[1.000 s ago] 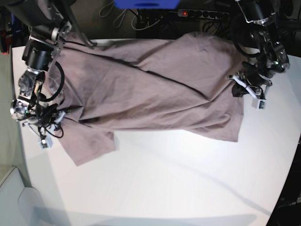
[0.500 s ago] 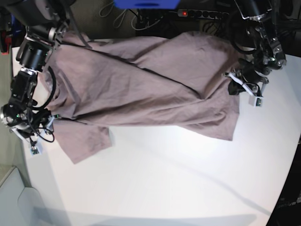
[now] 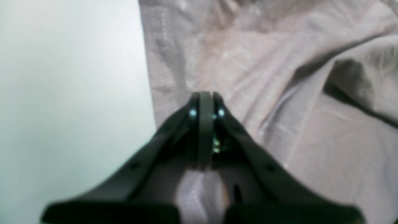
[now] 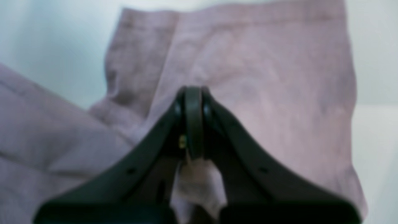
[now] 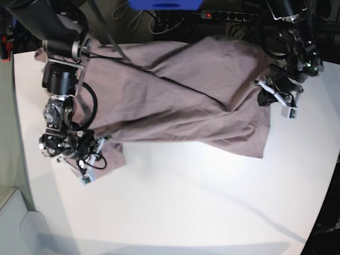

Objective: Layout the t-shirt on the table in an organized manner, then fold the t-shirt properly
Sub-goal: 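Pull the hem with the right gripper away from the left gripper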

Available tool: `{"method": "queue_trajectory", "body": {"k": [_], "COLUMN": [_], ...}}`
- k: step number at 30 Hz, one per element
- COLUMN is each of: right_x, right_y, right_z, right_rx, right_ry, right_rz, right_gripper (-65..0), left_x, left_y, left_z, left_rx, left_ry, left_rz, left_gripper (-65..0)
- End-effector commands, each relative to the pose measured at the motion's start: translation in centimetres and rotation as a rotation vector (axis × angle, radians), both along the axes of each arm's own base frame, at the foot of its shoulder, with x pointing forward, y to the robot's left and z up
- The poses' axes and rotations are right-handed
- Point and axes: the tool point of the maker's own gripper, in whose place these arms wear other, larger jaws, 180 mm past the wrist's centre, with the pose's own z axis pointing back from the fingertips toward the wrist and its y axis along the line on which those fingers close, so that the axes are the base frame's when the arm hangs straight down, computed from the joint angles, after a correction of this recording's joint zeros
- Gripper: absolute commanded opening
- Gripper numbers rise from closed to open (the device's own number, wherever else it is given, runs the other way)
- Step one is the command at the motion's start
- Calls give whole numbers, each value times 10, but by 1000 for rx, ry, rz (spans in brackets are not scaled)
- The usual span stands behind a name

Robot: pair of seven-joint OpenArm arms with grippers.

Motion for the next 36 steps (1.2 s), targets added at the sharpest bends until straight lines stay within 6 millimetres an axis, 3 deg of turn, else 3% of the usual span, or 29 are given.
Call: {"method": "queue_trajectory", "body": {"k": [1,9,14,17,22,24,26,30,34,36], "right_x": [22,34,62,82,110,116,122,115,97,85], "right_y": [2,9,4,-15,-66,-71,-71,-58,-37,-37], "right_z": [22,-1,7,22,55,66,75,68,57,57], "right_rx": [28,127,174,164,89,80,84,94,88,58], "right_ry": [-72,-43,-125,-185,-300,-322,-333,-235,-188,-205], "right_rz": [-6,-66,-183,-267,-450,-469,-468,-392,-296,-285], "right_gripper": [-650,-650,-650,-650,-650,-650,-650,-650,-650,-650], "left_x": [-9,-15,-24,-30,-45,-48,-43,-31,-7,0], "left_y": [4,6,6,3,-1,-1,-3,-4,-6,-7], "left_z": [-7,-10,-13,-13,-13,-9,2,30,66,85], "left_rx": [36,37,41,45,49,60,74,120,190,227], "left_ry": [55,66,81,86,94,90,56,-18,-78,-111], "left_rz": [-14,-8,-10,-20,-20,-27,-35,-59,-92,-105], "left_gripper": [-648,-648,-648,-648,-648,-648,-648,-648,-648,-648]}}
